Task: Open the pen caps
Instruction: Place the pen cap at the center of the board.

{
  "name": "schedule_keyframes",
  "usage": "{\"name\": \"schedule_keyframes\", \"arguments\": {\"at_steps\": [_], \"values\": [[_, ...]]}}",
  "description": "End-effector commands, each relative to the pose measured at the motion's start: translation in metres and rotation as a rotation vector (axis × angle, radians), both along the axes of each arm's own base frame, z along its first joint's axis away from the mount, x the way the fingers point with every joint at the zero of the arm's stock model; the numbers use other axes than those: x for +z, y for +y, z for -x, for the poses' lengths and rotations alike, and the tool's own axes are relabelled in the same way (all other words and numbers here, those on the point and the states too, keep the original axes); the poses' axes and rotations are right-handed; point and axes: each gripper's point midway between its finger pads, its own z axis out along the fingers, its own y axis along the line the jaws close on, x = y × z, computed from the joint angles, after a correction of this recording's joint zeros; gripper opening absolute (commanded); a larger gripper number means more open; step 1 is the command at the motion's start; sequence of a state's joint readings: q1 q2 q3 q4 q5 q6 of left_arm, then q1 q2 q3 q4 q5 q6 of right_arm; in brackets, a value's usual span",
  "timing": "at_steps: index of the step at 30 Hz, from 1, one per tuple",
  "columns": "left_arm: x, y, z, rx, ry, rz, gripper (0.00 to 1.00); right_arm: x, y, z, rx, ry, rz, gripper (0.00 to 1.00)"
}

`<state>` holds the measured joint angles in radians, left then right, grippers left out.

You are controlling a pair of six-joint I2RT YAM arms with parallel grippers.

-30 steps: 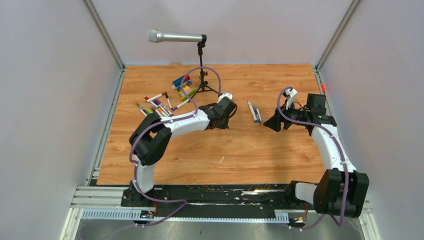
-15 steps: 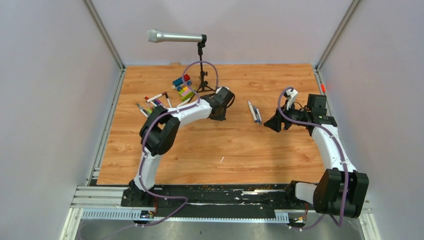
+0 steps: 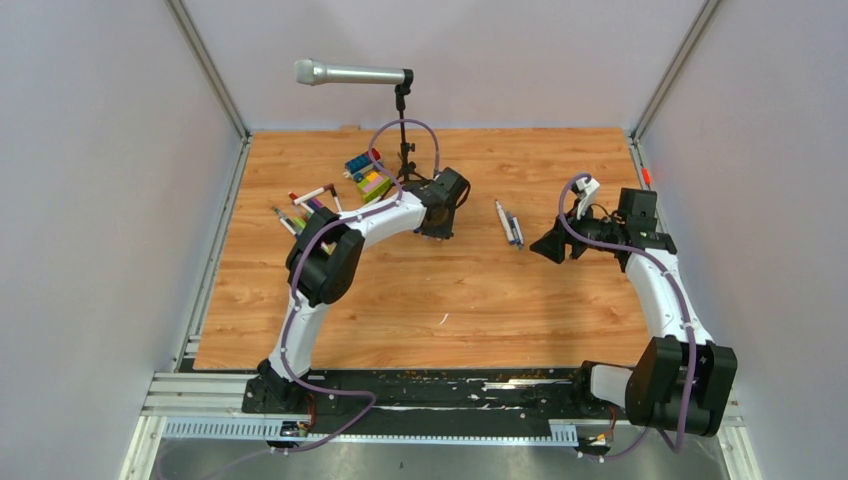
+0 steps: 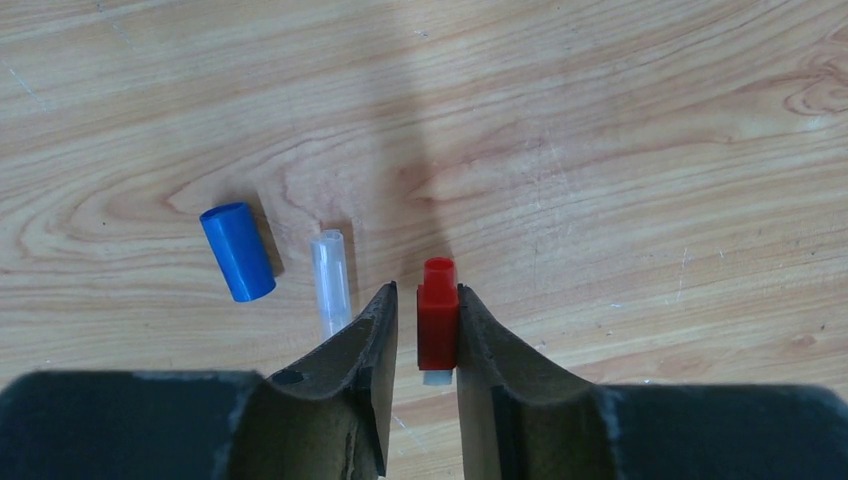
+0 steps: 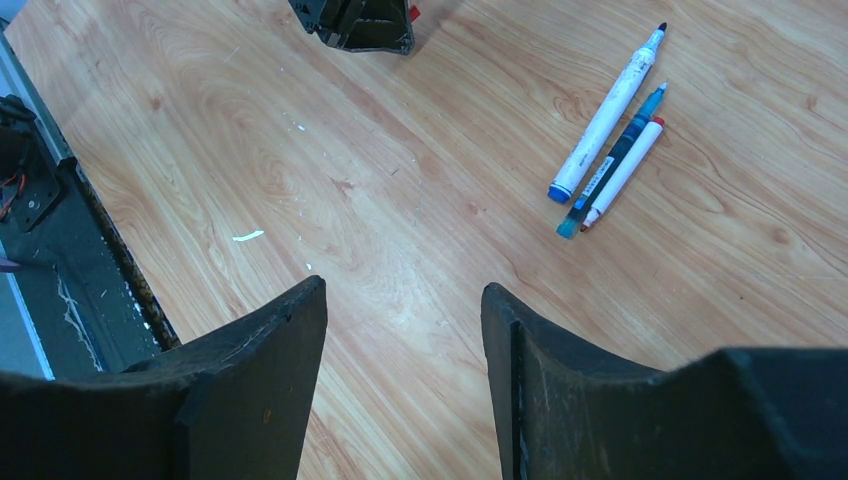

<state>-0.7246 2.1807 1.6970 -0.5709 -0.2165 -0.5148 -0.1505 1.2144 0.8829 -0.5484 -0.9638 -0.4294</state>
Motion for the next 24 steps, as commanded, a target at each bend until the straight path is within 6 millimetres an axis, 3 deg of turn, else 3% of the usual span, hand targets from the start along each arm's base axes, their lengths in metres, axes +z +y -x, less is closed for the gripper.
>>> {"name": "schedule_keyframes", "arguments": {"at_steps": [1, 13, 24], "values": [[0.015, -0.005, -0.007, -0.018, -0.012, 0.024, 0.35, 0.007, 0.001, -0.004, 0.032, -0.061, -0.014, 0.59], [0.059, -0.005, -0.011, -0.044, -0.088, 0.059, 0.38, 0.009, -0.001, -0.003, 0.027, -0.065, -0.022, 0.59], [0.063, -0.004, -0.012, -0.048, -0.091, 0.056, 0.40, 0.009, -0.003, -0.003, 0.022, -0.066, -0.029, 0.59]]}}
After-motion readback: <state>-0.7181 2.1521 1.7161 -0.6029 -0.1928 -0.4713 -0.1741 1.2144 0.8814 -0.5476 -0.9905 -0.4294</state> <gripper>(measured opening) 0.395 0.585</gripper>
